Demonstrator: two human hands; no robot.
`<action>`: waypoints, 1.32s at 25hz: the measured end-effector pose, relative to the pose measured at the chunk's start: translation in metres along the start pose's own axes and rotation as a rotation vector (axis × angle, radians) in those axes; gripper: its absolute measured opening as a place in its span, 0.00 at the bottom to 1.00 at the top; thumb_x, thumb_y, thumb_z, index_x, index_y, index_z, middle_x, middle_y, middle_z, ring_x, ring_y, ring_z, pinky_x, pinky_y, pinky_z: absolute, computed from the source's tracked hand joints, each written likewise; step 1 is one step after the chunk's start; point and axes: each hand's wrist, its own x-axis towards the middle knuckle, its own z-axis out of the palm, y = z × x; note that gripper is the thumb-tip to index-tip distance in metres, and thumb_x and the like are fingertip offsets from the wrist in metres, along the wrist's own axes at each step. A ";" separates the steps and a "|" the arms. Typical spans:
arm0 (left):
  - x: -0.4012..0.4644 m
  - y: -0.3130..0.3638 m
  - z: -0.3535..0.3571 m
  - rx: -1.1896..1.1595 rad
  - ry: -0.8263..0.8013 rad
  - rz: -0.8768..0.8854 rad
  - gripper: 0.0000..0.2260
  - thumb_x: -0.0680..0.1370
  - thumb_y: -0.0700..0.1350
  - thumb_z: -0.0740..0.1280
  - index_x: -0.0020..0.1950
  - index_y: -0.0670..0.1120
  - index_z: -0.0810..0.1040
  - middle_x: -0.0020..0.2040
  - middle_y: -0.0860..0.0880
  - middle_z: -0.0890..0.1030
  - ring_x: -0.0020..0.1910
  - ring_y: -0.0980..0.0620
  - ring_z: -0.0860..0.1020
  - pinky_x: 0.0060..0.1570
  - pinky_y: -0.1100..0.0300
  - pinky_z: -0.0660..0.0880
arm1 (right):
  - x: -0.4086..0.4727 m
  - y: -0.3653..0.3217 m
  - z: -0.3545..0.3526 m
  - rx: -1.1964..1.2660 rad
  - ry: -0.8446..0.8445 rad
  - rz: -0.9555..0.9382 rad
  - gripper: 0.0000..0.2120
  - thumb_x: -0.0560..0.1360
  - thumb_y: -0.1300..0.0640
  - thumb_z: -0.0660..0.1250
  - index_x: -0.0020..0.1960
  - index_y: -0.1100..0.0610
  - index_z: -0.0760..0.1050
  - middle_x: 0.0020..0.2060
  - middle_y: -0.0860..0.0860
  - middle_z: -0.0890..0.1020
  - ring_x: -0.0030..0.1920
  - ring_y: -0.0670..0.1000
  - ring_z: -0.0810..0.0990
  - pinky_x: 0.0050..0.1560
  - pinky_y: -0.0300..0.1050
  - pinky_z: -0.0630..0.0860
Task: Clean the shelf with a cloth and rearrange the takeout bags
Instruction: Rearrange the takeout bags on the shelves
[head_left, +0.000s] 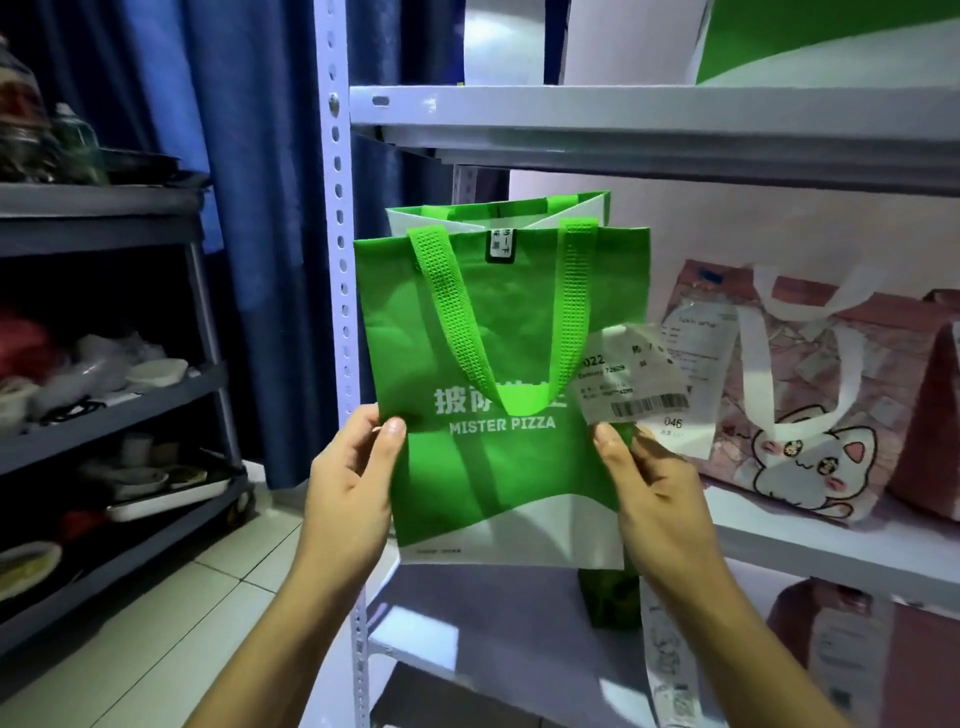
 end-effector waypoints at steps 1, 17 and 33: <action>-0.008 0.002 -0.003 -0.017 0.019 -0.015 0.12 0.80 0.53 0.63 0.51 0.45 0.79 0.45 0.41 0.80 0.45 0.50 0.76 0.49 0.49 0.74 | -0.008 -0.003 0.004 0.074 -0.016 0.017 0.13 0.80 0.50 0.63 0.49 0.55 0.84 0.45 0.43 0.87 0.48 0.39 0.82 0.48 0.32 0.75; -0.172 -0.071 -0.080 0.029 0.310 -0.481 0.06 0.80 0.44 0.66 0.46 0.51 0.82 0.37 0.53 0.87 0.34 0.60 0.84 0.30 0.70 0.76 | -0.143 0.090 0.037 0.136 -0.432 0.500 0.12 0.80 0.61 0.67 0.39 0.58 0.82 0.34 0.47 0.85 0.35 0.37 0.80 0.37 0.31 0.74; -0.097 -0.240 0.011 0.181 -0.032 -0.493 0.13 0.82 0.35 0.58 0.53 0.47 0.81 0.45 0.54 0.86 0.45 0.60 0.82 0.43 0.68 0.77 | -0.092 0.261 0.022 -0.027 0.014 0.548 0.08 0.83 0.57 0.63 0.52 0.56 0.81 0.51 0.63 0.84 0.55 0.64 0.80 0.60 0.59 0.76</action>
